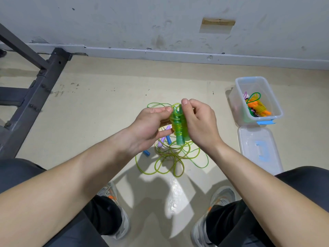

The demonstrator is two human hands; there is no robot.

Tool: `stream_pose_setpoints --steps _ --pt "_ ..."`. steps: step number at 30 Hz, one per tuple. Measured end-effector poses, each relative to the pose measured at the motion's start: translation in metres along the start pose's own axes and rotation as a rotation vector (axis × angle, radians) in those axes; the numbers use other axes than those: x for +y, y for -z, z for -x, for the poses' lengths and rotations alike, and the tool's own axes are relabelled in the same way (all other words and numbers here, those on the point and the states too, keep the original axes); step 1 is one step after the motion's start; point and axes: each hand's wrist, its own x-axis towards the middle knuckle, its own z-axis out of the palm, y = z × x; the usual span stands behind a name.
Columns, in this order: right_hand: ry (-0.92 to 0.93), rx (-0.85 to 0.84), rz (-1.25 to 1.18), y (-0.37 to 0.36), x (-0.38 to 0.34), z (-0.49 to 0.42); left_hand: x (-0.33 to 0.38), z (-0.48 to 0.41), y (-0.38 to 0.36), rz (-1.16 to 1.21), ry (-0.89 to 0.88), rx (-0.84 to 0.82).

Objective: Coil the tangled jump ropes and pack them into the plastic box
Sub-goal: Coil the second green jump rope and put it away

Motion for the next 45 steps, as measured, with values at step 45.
stream_pose_setpoints --steps 45 --pt "0.295 0.136 0.215 -0.015 0.022 -0.003 -0.019 -0.001 -0.007 0.262 -0.009 0.06"
